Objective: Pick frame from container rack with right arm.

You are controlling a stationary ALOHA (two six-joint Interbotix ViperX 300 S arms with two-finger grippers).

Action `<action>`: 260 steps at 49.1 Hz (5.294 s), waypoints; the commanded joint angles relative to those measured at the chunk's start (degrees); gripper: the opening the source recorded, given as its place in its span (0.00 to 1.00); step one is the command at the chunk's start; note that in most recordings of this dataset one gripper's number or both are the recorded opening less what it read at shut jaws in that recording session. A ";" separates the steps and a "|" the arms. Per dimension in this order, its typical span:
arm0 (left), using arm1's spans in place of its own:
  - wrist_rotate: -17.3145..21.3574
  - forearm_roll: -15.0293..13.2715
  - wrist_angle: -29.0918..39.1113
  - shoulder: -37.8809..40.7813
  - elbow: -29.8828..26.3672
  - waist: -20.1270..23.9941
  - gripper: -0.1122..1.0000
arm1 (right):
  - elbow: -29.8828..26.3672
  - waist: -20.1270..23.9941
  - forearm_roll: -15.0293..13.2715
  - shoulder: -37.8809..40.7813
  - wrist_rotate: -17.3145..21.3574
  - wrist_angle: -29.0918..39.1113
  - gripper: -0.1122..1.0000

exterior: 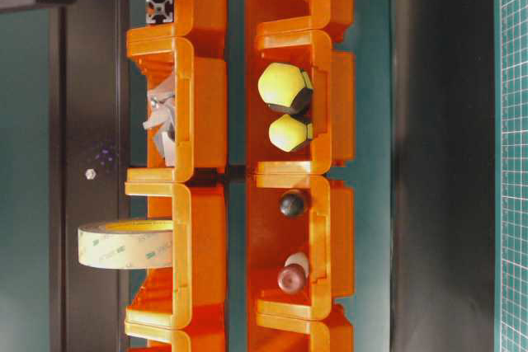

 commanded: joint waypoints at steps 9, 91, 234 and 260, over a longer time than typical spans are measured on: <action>-0.18 0.18 -0.35 0.35 -1.67 0.00 0.11 | -0.35 0.18 -0.62 -1.32 1.76 -0.09 0.65; -0.26 0.18 -0.97 -0.79 -1.76 0.35 0.11 | -25.49 24.52 9.14 21.27 -2.90 -3.69 0.32; -7.21 0.18 0.09 -2.90 -3.16 -4.48 0.11 | -8.26 8.70 29.36 18.63 28.74 -40.96 0.84; -7.47 0.18 0.09 -3.60 -3.43 -4.66 0.11 | -0.18 12.22 28.30 -4.31 35.33 -26.98 0.84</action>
